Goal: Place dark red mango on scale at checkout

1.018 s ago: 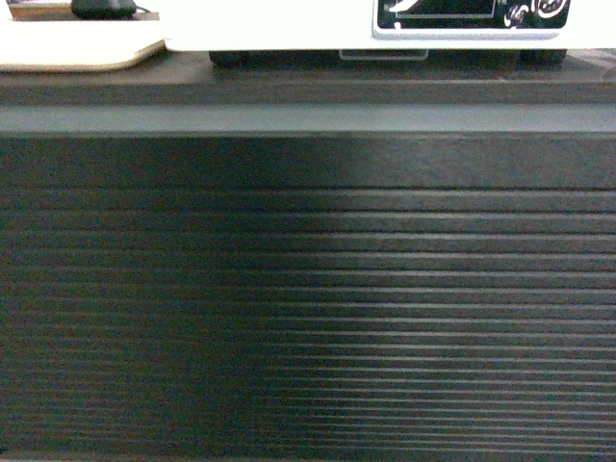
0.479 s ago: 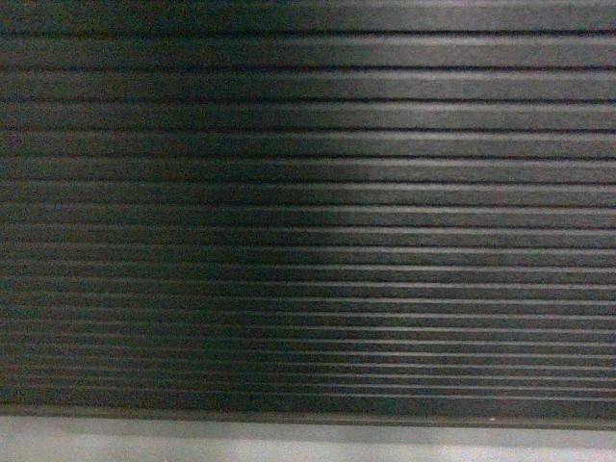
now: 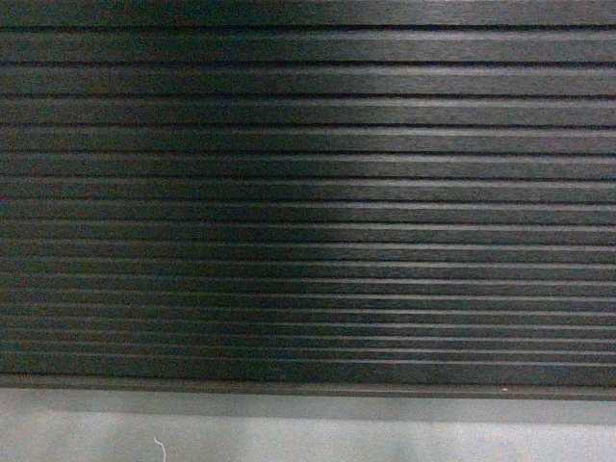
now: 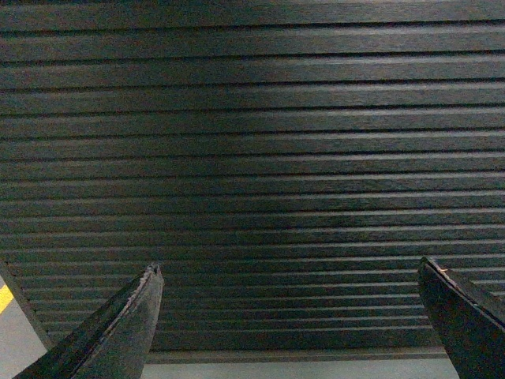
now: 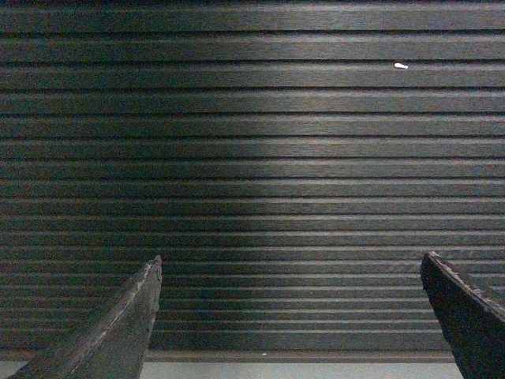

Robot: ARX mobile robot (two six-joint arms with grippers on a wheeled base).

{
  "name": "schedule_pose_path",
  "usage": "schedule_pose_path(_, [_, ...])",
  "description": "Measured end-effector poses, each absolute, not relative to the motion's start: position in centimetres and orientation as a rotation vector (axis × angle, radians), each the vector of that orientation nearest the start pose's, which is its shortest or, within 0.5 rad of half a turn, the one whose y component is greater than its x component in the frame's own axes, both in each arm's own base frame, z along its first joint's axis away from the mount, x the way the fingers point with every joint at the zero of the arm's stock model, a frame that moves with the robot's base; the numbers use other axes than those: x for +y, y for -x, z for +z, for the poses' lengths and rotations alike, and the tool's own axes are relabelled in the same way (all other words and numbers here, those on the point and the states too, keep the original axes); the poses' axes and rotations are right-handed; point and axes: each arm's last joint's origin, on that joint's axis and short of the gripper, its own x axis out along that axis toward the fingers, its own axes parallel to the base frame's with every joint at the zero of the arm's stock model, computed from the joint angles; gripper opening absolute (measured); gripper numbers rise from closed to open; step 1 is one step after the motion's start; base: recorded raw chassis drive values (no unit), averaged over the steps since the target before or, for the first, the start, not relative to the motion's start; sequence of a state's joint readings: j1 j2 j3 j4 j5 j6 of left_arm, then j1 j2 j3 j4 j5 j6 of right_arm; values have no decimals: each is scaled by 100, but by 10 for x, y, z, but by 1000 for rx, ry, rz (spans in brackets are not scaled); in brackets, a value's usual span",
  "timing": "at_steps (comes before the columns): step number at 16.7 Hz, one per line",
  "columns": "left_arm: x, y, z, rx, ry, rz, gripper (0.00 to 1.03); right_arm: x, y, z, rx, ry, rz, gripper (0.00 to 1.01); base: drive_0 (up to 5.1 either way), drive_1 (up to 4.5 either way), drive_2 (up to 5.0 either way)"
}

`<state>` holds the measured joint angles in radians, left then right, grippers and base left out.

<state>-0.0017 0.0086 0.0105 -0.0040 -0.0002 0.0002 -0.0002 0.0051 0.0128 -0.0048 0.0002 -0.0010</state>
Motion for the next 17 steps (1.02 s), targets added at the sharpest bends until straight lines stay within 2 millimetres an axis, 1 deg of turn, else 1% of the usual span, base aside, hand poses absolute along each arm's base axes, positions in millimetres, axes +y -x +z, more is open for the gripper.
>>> schedule_pose_path(17, [0,-98,166,2,0,-2,98,0,-97,167,-3,1,0,98,0,0,0])
